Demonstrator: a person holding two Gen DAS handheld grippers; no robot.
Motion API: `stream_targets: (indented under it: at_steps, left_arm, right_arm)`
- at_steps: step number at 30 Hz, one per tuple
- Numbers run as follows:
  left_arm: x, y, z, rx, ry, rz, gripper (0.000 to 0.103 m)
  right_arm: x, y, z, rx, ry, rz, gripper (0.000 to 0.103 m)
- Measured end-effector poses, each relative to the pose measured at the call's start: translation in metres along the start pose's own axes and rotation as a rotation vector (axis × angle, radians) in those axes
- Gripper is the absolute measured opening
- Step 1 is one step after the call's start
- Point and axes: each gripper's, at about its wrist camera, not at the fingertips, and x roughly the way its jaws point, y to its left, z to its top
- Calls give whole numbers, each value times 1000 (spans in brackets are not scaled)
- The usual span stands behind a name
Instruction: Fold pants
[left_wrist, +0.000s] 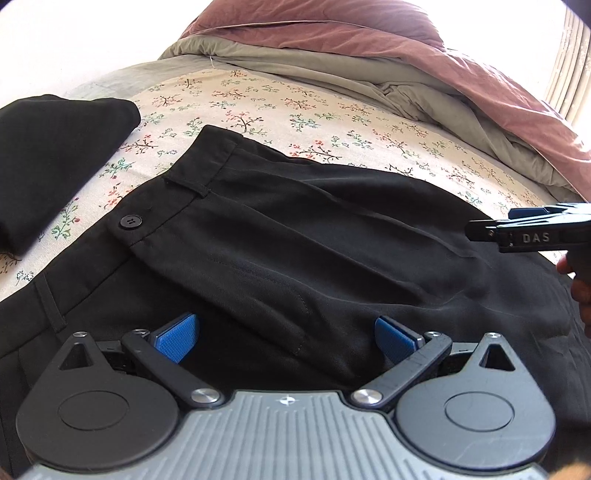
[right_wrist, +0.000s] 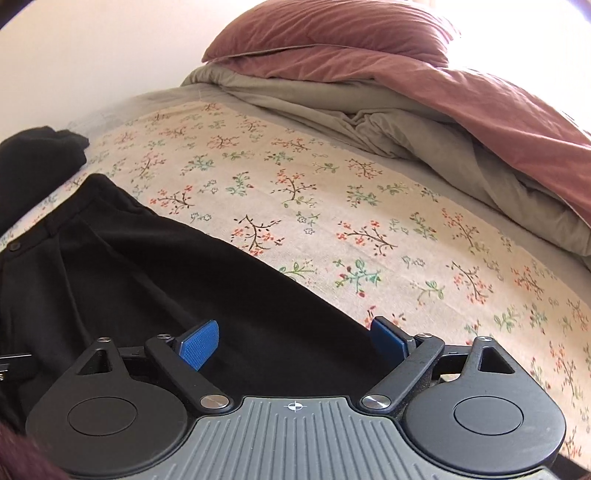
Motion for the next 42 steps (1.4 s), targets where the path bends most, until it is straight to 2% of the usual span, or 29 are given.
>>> stream_targets:
  at_steps: [5, 8, 9, 10, 11, 13, 15, 19, 23, 29, 36, 42]
  left_arm:
    - [2, -1, 1, -1, 2, 0, 103]
    - [4, 1, 3, -11, 9, -5, 103]
    - [5, 2, 3, -13, 11, -7, 103]
    - [5, 2, 3, -13, 12, -9, 103]
    - [5, 2, 3, -11, 14, -10, 103]
    - [5, 2, 3, -5, 17, -13, 103]
    - [5, 3, 3, -3, 21, -14, 103]
    - [1, 8, 5, -22, 28, -20, 103]
    - [-9, 15, 7, -39, 13, -31, 103]
    - [-27, 33, 8, -84, -17, -32, 103]
    - [-51, 61, -3, -97, -40, -43, 103]
    - [-63, 78, -22, -65, -30, -32, 103]
  right_arm:
    - [30, -4, 16, -38, 47, -11, 75]
    - [39, -9, 21, -21, 65, 15, 63]
    - [41, -12, 23, -7, 71, 36, 55]
    - [41, -13, 24, 8, 79, 69, 40]
    - [41, -13, 25, 18, 85, 100, 33]
    - [37, -7, 26, 5, 85, 103, 7]
    - [29, 0, 28, -16, 78, 86, 1]
    - [0, 12, 30, -47, 33, 64, 0]
    - [-51, 37, 31, -120, -27, 42, 0]
    - [-125, 86, 12, -188, -87, 26, 0]
    - [-180, 152, -42, -206, -64, 67, 0]
    - [-178, 201, -94, -235, 9, 122, 0]
